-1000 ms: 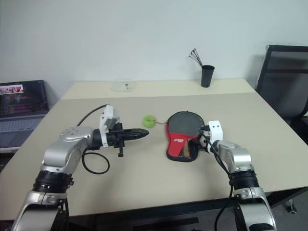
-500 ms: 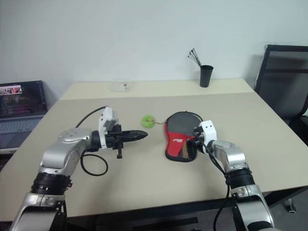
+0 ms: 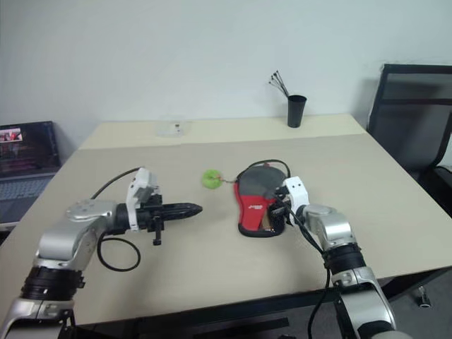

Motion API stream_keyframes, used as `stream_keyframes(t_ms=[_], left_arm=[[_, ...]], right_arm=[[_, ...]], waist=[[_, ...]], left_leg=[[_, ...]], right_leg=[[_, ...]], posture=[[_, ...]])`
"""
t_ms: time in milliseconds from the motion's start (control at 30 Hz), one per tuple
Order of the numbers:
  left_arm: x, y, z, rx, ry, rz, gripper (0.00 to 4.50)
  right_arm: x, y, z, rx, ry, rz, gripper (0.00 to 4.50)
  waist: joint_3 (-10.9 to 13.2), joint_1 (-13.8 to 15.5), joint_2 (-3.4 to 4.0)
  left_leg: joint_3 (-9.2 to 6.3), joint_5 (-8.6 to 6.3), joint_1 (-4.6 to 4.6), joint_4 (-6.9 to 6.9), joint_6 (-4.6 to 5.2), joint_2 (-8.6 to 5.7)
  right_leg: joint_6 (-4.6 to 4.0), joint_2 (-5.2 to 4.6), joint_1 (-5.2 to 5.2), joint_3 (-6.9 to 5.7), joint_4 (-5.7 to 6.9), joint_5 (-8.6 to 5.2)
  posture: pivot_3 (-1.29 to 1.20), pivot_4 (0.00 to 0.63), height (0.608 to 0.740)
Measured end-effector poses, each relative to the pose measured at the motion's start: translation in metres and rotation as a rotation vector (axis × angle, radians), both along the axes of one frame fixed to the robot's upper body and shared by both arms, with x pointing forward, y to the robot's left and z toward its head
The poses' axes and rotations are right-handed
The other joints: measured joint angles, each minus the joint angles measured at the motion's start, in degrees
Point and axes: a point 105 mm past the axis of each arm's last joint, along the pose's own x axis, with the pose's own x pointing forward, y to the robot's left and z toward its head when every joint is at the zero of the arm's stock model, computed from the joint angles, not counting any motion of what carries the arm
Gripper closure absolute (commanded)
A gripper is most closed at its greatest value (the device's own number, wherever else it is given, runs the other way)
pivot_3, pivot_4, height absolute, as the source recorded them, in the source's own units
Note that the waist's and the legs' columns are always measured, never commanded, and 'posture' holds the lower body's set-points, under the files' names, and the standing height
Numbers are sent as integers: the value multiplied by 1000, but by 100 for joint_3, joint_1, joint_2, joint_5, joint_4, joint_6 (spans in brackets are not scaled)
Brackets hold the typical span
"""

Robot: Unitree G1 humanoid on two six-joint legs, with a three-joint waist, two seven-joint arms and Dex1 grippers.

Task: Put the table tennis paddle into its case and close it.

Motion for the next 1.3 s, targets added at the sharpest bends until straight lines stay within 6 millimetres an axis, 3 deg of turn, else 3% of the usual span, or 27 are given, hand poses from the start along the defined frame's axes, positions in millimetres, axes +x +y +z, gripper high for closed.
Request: stream_keyframes(t_ms=[333, 733, 1133, 1300], left_arm=[[-27, 16, -16, 20, 51, 4, 4500], [-51, 27, -23, 53, 94, -17, 4500], [-62, 34, -21, 62, 106, -32, 4500], [-63, 33, -21, 54, 114, -37, 4500]], right_arm=[[-10, 29, 4, 25, 36, 96, 4468], [-53, 51, -1, 81, 121, 124, 4468], [-106, 47, -9, 93, 196, 150, 4468], [-119, 45, -10, 85, 218, 171, 4468]], waist=[[1, -22, -1], [1, 36, 0], [0, 80, -2], [0, 82, -2]], left_leg=[[-1, -2, 2, -50, -4, 71], [-6, -8, -1, -54, -15, 80], [-7, -24, -6, -53, -41, 80], [-10, -24, -5, -53, -41, 79]], right_leg=[[-47, 38, -24, -9, 6, -29], [-73, 59, -39, -17, 16, -44], [-93, 59, -41, -19, 12, -59], [-96, 60, -41, -22, 12, -60]], posture=[[0, 150, 740], [0, 150, 740], [0, 150, 740], [0, 150, 740]])
